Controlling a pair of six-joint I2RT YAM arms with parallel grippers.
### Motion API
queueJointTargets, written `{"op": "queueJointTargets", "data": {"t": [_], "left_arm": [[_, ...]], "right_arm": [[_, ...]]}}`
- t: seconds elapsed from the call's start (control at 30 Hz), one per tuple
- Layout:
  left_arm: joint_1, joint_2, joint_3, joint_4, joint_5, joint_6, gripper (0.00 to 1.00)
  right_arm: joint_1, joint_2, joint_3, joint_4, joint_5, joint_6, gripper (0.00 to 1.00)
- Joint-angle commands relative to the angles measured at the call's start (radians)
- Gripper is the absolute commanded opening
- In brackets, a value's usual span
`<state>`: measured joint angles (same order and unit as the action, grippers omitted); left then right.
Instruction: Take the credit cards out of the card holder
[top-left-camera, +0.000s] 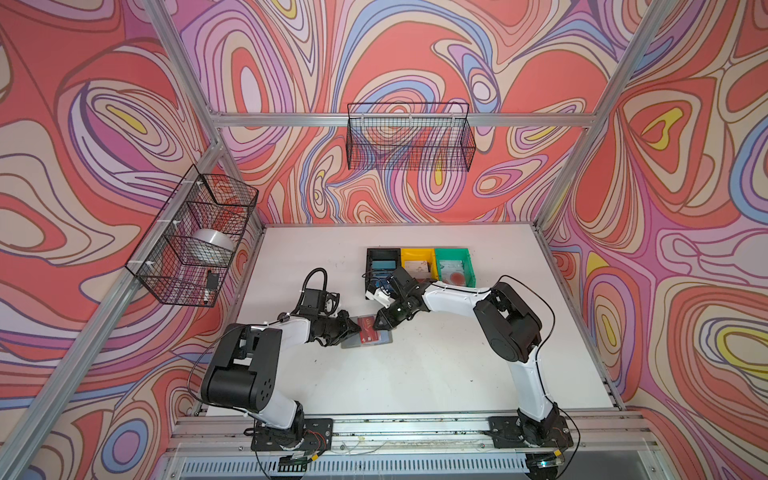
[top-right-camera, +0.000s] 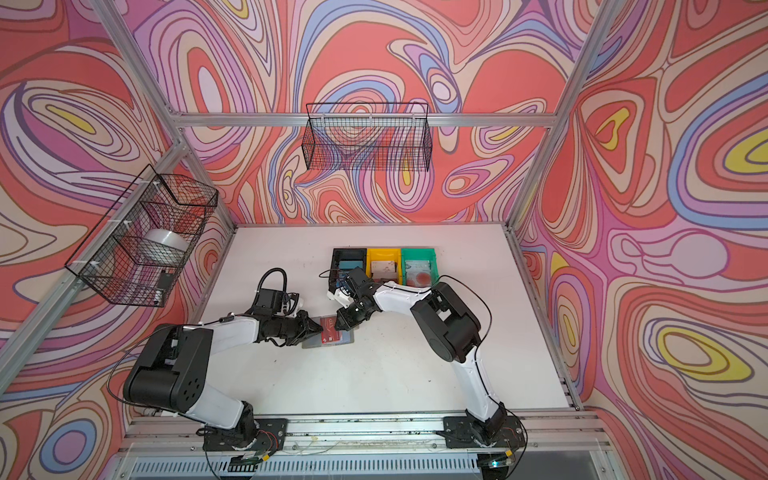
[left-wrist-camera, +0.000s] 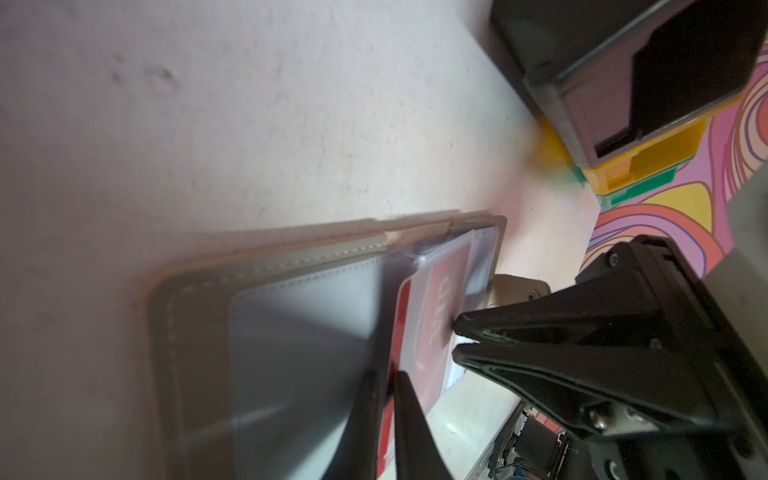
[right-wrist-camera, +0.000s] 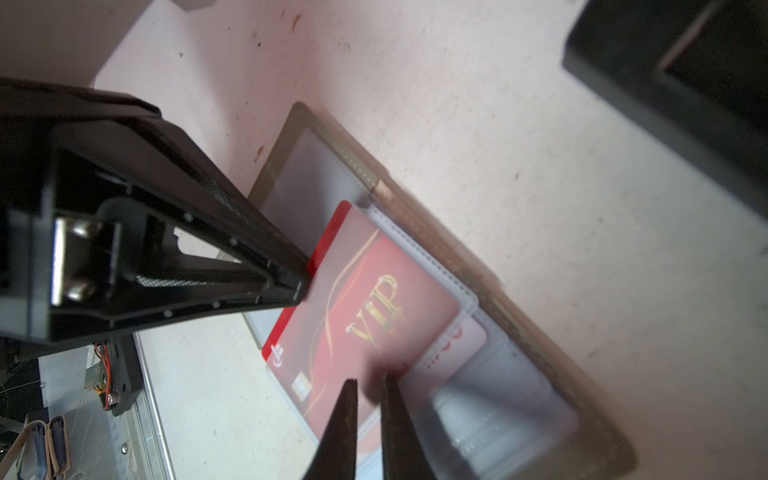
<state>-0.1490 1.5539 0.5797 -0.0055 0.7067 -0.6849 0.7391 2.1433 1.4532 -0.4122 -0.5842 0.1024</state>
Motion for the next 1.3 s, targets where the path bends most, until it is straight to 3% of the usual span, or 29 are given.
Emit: {"op": "queueJointTargets", "data": {"t": [0.0,0.47,0.83,1.27], "left_arm": [[0.005,0.012,-0.013,0.012,0.002,0.0,0.12],[0.005,0.05,-0.019,0.05,0.005,-0.005,0.17],[0.005,0.037,-0.02,0.015,-0.008,0.017,0.0],[0.041,-0.046,0.019,-0.192,-0.083,0.099,0.0]], "right_arm": [[0.005,0.035,-0.016,-0.039,0.0,-0.002,0.15],[0.005,0.038,-0.019,-0.034,0.001,0.002,0.15],[0.005,0.038,-0.02,-0.038,-0.001,0.004,0.15],[0.003,0.0,-0.043,-0.011,-0.022,0.023,0.2]]}}
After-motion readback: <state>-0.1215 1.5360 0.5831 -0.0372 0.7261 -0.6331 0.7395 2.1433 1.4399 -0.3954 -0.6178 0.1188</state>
